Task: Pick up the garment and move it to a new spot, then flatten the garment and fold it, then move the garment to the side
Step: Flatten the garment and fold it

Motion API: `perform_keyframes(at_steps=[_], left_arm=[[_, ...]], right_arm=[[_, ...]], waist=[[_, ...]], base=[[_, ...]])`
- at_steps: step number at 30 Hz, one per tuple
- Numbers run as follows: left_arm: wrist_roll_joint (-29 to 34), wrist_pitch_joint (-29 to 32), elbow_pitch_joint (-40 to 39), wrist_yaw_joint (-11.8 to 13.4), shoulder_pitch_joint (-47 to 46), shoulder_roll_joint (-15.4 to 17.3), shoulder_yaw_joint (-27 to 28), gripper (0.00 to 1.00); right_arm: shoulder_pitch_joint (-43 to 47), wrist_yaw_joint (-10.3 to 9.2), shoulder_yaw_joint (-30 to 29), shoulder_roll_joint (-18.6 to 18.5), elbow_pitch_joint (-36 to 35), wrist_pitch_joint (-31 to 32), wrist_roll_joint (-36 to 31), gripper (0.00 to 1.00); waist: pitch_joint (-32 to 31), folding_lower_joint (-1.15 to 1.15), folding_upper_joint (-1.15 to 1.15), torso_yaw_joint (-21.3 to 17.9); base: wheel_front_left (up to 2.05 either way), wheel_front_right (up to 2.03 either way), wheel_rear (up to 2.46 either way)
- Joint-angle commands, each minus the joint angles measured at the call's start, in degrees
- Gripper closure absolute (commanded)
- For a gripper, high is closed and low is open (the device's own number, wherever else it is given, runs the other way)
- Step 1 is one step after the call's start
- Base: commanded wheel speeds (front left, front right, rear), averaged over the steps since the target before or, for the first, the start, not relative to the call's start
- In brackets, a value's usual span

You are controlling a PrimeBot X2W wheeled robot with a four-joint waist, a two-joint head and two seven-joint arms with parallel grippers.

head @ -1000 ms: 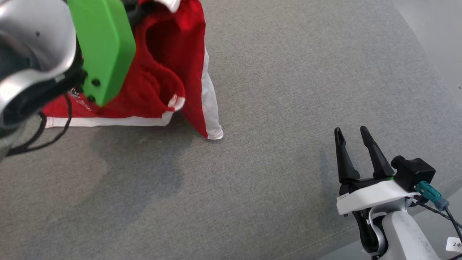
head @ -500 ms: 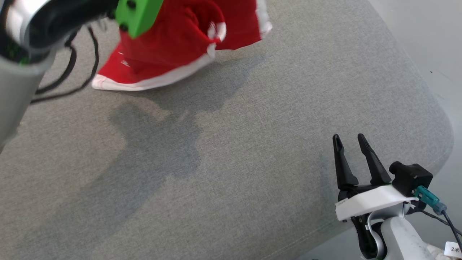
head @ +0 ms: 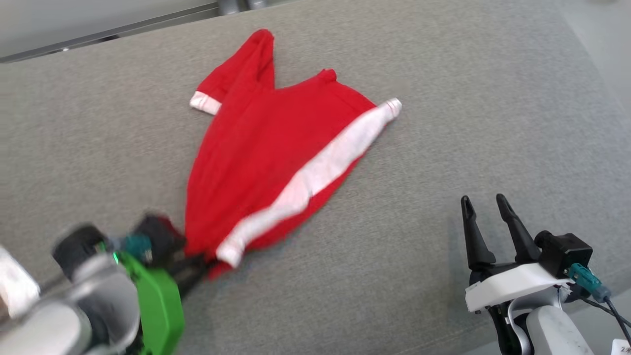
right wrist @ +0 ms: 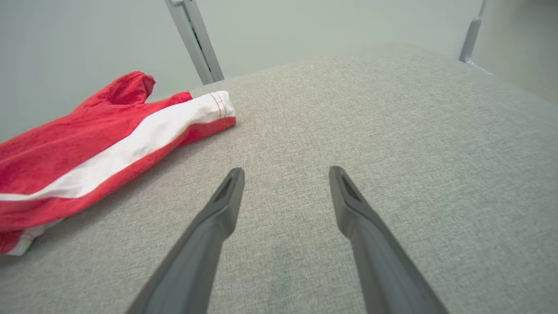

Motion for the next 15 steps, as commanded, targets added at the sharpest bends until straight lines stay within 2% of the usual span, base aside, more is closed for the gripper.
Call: perform_keyframes(at_steps=[1, 3, 7, 8, 10, 11, 12, 15], left_arm=[[0.9, -2.8, 0.8, -0.6, 2.0, -0.3, -1.0, 1.00], [4.8, -8.8, 4.3, -1.2, 4.1, -0.6, -2.9, 1.00], [9.0, -21.1, 11.4, -1.7, 3.9, -4.5, -5.8, 1.00], [10.2, -23.6, 13.3, -1.7, 3.3, -5.2, -6.2, 0.83], [12.2, -28.5, 16.2, -1.8, 2.2, -6.9, -7.6, 0.57], [12.4, -30.5, 17.9, -1.7, 2.1, -7.7, -8.0, 0.21], [14.1, -32.2, 18.9, -1.8, 1.3, -7.6, -9.3, 0.01], [14.1, -36.3, 22.6, -1.7, 0.8, -8.1, -10.6, 0.00]], right_arm=[[0.2, 0.00, -0.3, -0.2, 0.0, -0.2, -0.9, 0.00], [0.1, 0.00, -1.1, -0.2, -0.1, -0.2, -2.3, 0.00], [-0.3, 0.00, -1.7, -0.2, -0.1, -0.2, -4.8, 0.00], [-0.2, 0.00, -1.8, -0.2, -0.1, -0.2, -5.2, 0.00], [0.3, 0.00, -2.0, -0.2, -0.2, -0.2, -6.0, 0.00], [0.5, 0.00, -2.2, -0.2, -0.1, -0.2, -6.4, 0.00], [0.8, 0.00, -2.3, -0.2, 0.0, -0.2, -6.7, 0.00], [1.7, 0.00, -2.4, -0.2, 0.0, -0.2, -7.5, 0.00]], waist=[[0.1, 0.00, 0.14, 3.4], [0.1, 0.00, 0.14, 5.1], [-0.4, 0.00, 0.14, 8.3], [-0.7, 0.00, 0.14, 8.9], [-1.3, 0.00, 0.14, 10.1], [-1.7, 0.00, 0.14, 10.5], [-2.1, 0.00, 0.14, 11.0], [-3.3, 0.00, 0.14, 11.9]], base=[[0.00, 0.00, 0.00], [0.00, 0.00, 0.00], [0.00, 0.00, 0.00], [0.00, 0.00, 0.00], [0.00, 0.00, 0.00], [0.00, 0.00, 0.00], [0.00, 0.00, 0.00], [0.00, 0.00, 0.00]])
